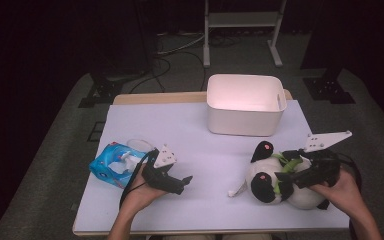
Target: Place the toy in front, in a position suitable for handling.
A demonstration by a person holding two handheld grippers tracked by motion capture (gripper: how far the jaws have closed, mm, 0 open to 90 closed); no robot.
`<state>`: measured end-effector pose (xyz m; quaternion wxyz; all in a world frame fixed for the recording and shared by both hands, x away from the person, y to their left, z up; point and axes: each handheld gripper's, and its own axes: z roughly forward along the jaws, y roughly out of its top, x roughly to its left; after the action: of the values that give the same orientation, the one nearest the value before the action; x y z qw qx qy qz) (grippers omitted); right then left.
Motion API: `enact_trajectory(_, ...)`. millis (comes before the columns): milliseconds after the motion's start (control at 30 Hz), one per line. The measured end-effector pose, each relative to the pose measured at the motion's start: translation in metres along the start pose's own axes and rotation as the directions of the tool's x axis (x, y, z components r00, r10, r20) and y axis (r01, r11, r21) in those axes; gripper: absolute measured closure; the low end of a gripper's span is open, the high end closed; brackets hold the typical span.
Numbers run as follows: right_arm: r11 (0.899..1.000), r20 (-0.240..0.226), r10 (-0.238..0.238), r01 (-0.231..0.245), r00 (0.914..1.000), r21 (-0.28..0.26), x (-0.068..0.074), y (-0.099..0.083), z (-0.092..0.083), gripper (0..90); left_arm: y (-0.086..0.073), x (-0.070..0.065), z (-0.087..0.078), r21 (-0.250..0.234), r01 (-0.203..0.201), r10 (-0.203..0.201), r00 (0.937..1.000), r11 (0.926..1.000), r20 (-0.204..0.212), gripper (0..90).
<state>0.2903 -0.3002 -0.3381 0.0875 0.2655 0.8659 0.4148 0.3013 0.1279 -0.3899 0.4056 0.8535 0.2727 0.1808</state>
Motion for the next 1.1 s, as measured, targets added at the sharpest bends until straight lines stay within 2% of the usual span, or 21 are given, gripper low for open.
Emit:
enact_trajectory(67, 1.000, 0.007, 0.003, -0.003, 1.0000, -0.006, -0.003, 0.000, -0.003, 21.0, 0.000, 0.000, 0.000, 0.003, -0.003, 0.003, 1.0000, 1.0000, 0.000, 4.1)
enact_trajectory(100, 1.000, -0.005, 0.013, -0.013, 0.9999, -0.007, -0.005, 0.001, -0.004, 21.1, 0.000, 0.001, 0.000, 0.006, -0.005, 0.005, 1.0000, 1.0000, -0.001, 4.1)
enact_trajectory(233, 1.000, -0.002, 0.006, -0.006, 1.0000, 0.027, -0.009, 0.002, -0.008, 21.0, 0.000, 0.002, 0.000, 0.006, -0.005, 0.005, 1.0000, 1.0000, 0.001, 4.1)
enact_trajectory(433, 0.999, 0.004, 0.009, -0.009, 1.0000, 0.047, -0.016, 0.001, -0.019, 21.0, 0.000, 0.003, 0.003, 0.010, -0.010, 0.010, 0.9999, 0.9999, 0.009, 4.1)
enact_trajectory(667, 0.996, 0.013, 0.028, -0.029, 0.9995, 0.082, -0.028, -0.002, -0.031, 21.1, 0.001, 0.001, 0.003, 0.011, -0.019, 0.019, 0.9997, 0.9998, 0.016, 4.1)
enact_trajectory(833, 0.994, 0.012, 0.043, -0.044, 0.9990, 0.099, -0.037, -0.006, -0.032, 21.9, 0.001, 0.000, 0.004, 0.015, -0.021, 0.021, 0.9996, 0.9997, 0.019, 4.1)
enact_trajectory(967, 0.991, -0.010, 0.060, -0.058, 0.9982, 0.123, -0.042, -0.010, -0.026, 28.7, 0.000, 0.001, 0.003, 0.017, -0.020, 0.019, 0.9996, 0.9997, 0.019, 4.1)
enact_trajectory(1000, 0.990, -0.024, 0.063, -0.059, 0.9977, 0.128, -0.043, -0.011, -0.025, 33.9, 0.000, 0.001, 0.003, 0.016, -0.021, 0.021, 0.9996, 0.9997, 0.018, 4.1)
enact_trajectory(1067, 0.989, -0.040, 0.065, -0.059, 0.9971, 0.139, -0.044, -0.012, -0.022, 36.6, 0.000, 0.002, 0.003, 0.016, -0.018, 0.018, 0.9997, 0.9997, 0.015, 4.1)
enact_trajectory(1100, 0.988, -0.049, 0.065, -0.057, 0.9967, 0.141, -0.044, -0.013, -0.020, 40.7, 0.000, 0.002, 0.002, 0.017, -0.019, 0.019, 0.9997, 0.9997, 0.015, 4.1)
